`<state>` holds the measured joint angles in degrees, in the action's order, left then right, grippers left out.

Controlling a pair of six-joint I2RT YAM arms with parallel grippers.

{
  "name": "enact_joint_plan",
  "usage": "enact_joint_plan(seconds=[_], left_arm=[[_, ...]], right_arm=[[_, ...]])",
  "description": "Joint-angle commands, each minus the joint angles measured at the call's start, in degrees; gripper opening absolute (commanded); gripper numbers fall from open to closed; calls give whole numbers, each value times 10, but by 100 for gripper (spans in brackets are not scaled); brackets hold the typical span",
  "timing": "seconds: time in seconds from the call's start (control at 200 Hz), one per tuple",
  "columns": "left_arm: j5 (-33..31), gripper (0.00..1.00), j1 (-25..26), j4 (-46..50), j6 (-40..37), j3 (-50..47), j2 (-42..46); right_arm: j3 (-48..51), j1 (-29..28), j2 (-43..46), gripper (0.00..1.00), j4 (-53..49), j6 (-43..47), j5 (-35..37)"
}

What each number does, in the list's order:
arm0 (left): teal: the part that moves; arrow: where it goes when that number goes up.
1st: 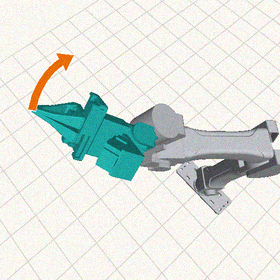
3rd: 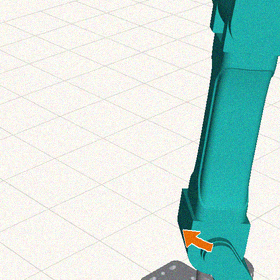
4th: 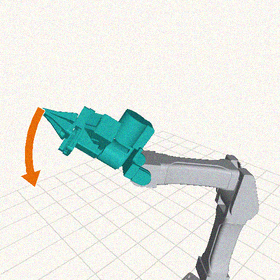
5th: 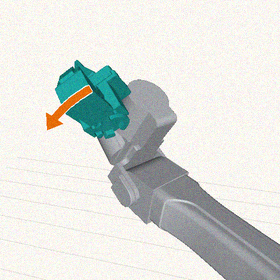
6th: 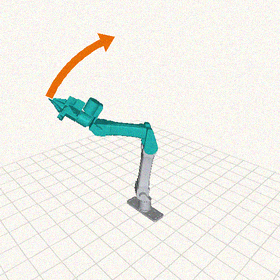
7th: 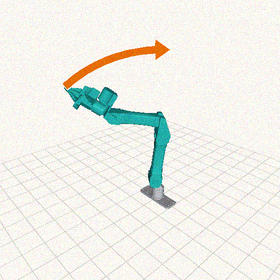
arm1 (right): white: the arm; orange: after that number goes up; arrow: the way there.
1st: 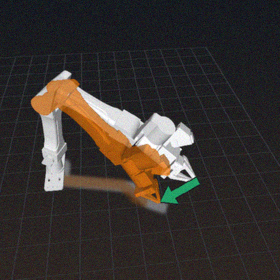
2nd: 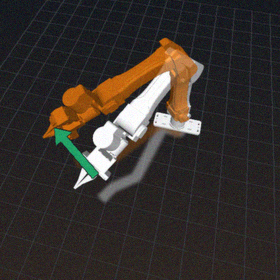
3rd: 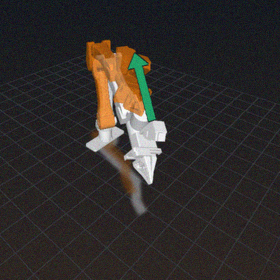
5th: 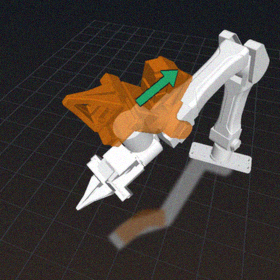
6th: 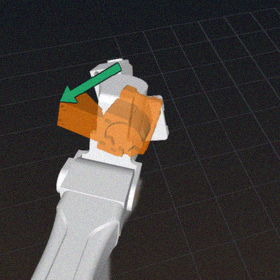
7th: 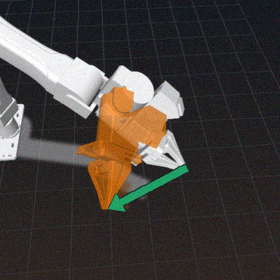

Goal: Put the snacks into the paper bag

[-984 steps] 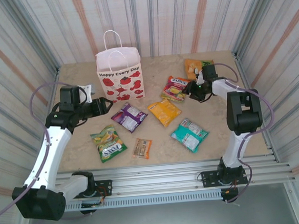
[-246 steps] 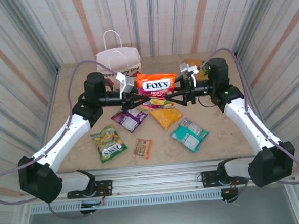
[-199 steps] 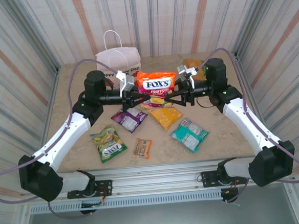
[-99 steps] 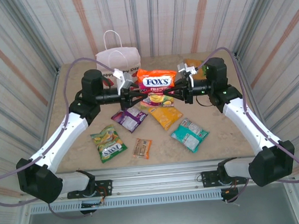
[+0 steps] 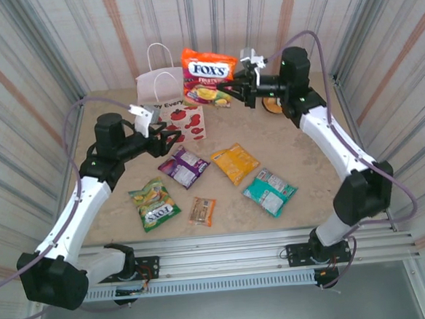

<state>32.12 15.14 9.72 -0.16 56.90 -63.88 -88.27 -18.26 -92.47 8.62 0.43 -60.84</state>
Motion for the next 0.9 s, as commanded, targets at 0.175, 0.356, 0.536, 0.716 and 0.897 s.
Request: enact_joint_plan(seconds=[0.175,0.356,0.536,0.716,0.897], left_arm=[[-49,69,-43,37,18,-30,32],[-49,69,-49,50,0,-29,24],[-47,69,-54,55,-6,-22,13],[-38,68,-59,57,-12,-16,-1],[-36,69,-63,59,-22,-12,-10]], right_arm=[[-228,-7,-171,4,34,-31,31],[-365,-9,-283,5,10,-52,46],[-466,-23,-380,5,10,-75,59],[-534,-40,-446,5,17,-89,39],[-536,-49,-462,9,-1,-87,20]])
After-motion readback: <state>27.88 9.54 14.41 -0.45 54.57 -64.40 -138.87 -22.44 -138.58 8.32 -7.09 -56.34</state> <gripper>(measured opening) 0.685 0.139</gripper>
